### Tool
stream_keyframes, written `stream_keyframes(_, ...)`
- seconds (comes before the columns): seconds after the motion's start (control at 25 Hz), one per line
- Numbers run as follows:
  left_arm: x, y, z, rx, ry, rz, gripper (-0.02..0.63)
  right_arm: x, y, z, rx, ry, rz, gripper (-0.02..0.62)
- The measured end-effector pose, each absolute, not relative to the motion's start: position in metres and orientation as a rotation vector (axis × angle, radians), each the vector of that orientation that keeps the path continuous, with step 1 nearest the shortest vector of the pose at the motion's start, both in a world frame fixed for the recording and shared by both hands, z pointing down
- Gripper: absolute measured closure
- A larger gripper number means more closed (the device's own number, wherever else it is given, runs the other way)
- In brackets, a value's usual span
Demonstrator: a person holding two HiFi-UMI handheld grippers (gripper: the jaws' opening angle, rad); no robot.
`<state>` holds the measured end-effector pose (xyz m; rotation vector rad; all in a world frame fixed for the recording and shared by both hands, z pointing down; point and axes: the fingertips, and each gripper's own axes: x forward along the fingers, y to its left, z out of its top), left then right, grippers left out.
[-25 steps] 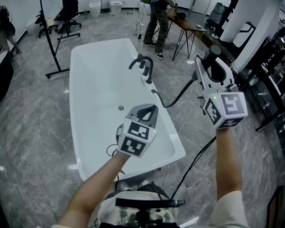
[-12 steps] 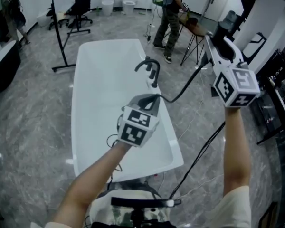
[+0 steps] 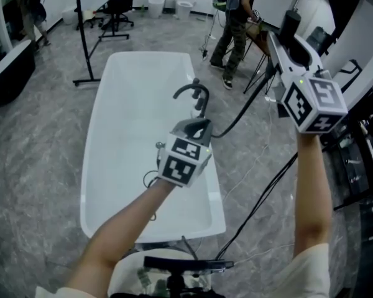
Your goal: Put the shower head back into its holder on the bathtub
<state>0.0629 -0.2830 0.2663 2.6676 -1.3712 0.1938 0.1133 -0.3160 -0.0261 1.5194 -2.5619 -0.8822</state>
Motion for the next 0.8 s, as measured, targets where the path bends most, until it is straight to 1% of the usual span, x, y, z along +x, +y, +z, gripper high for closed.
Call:
stream_keyframes(0.24,0.086,-0.316,0.262,2.651,-1.415,0.181,0.6,0.121,-0.36,-0.035,1.451,-2.606,-0.861,0.46)
stream_keyframes(0.8,0.096,-0.348,0.271,2.584,-1.516,0.213,0.598,0.124,-0.414,-0.042,1.361,-2.728,-0.829,0.46)
